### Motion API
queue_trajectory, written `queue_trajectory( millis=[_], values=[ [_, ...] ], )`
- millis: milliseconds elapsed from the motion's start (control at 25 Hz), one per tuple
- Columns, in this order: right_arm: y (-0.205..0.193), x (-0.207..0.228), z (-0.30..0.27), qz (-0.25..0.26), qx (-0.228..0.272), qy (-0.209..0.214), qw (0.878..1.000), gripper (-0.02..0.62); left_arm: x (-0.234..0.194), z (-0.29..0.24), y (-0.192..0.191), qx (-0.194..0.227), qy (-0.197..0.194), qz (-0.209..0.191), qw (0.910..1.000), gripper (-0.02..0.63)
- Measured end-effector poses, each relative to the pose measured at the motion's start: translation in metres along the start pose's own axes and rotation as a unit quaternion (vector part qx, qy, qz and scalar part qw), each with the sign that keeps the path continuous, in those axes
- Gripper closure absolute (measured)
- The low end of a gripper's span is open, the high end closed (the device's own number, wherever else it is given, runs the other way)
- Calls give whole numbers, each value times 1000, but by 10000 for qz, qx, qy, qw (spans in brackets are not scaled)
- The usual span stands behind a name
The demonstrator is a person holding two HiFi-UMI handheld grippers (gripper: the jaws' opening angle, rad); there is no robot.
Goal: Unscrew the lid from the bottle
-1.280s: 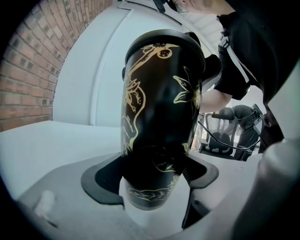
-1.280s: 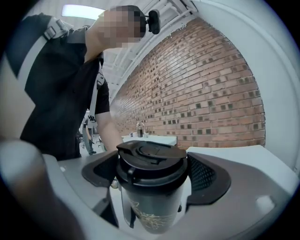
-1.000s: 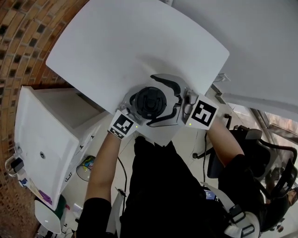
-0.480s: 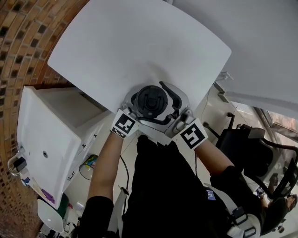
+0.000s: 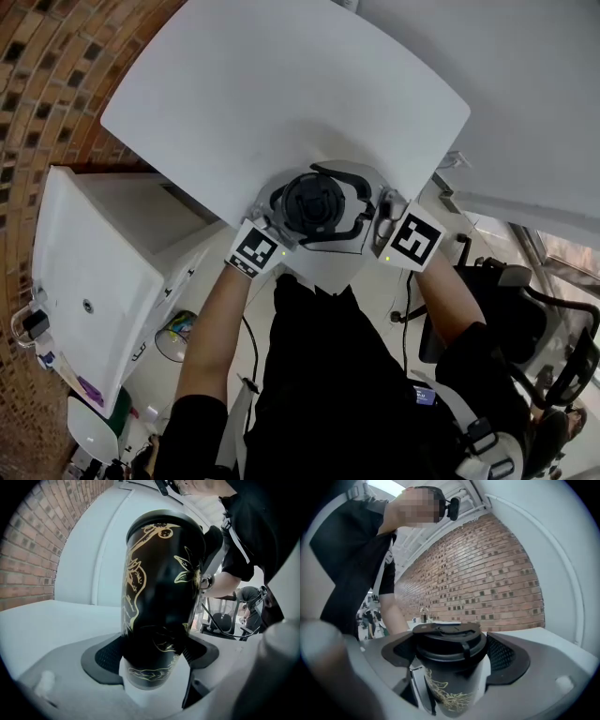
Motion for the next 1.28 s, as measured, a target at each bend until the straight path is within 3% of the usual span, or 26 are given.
queue_trajectory(
  millis=[120,200,240,400,560,920,1280],
  values=[
    [1,3,-1,438,-347,423,9975,146,1,0,0,-5,-8,8,10000,216],
    [0,1,-1,511,-553,411,9963,146,1,0,0,-3,-9,12,10000,216],
    [0,0,-1,511,-609,338,9963,109,1,0,0,-1,-7,13,10000,216],
    [3,-10,2,187,-80,-509,9985,83,0,1,0,1,-4,10,10000,216],
    [3,-16,3,-43,475,-1382,9893,87,0,2,-1,-2,9,15,10000,216],
    [-2,-22,1,153,316,-1952,9801,120,1,2,-1,14,14,8,10000,216],
    [0,-28,-14,34,386,-2484,9679,128,1,0,0,1,13,7,10000,216]
  ],
)
Point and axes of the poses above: the fingertips, and each gripper's own axes: z backward along the fingers, x to its right, y out of its top, the point moved 8 cm from there along z, backward along the fingers, and after that the axes turned 3 degrees about z, right-handed, at the moved point
